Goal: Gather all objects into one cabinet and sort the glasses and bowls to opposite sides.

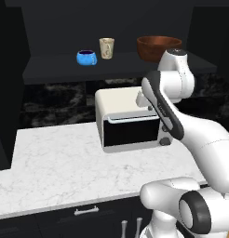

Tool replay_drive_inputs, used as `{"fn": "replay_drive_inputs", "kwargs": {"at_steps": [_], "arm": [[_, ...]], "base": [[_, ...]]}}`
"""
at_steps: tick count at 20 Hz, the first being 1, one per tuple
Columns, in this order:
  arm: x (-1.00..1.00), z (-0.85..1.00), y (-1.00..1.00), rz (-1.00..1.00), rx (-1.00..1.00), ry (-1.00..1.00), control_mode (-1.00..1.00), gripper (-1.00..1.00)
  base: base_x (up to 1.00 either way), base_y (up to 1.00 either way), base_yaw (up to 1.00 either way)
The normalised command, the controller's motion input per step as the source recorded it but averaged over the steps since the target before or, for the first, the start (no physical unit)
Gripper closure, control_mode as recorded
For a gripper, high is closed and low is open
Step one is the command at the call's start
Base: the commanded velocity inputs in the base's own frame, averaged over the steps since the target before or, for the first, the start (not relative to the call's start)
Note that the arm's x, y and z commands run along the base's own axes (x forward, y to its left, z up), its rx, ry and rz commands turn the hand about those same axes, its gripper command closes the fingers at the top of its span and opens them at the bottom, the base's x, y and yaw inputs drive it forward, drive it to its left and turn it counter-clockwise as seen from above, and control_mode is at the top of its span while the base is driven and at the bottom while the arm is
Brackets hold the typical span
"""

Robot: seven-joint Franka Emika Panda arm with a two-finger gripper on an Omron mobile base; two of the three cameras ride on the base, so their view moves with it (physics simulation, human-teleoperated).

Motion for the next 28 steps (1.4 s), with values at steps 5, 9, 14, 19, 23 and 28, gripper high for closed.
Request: {"fn": "replay_drive_inputs", "kwargs": {"at_steps": [5,9,14,19,23,28], "arm": [[-0.55,0.00,-0.03,-0.02,0.00,-0.03,-1.00,-1.00],[-0.99,0.22,-0.04,-0.06,0.00,-0.04,-1.00,-1.00],[-0.86,0.42,-0.01,-0.11,0.00,-0.02,-1.00,-1.00],[-0.62,0.31,-0.17,-0.03,0.01,-0.07,-1.00,-1.00],[-0.36,0.03,-0.46,0.00,0.04,-0.07,-1.00,-1.00],[-0.22,0.00,-0.12,0.00,0.00,-0.04,-1.00,-1.00]], "base": [[0.00,0.00,0.00],[0.00,0.00,0.00],[0.00,0.00,0.00],[0.00,0.00,0.00],[0.00,0.00,0.00],[0.00,0.00,0.00]]}}
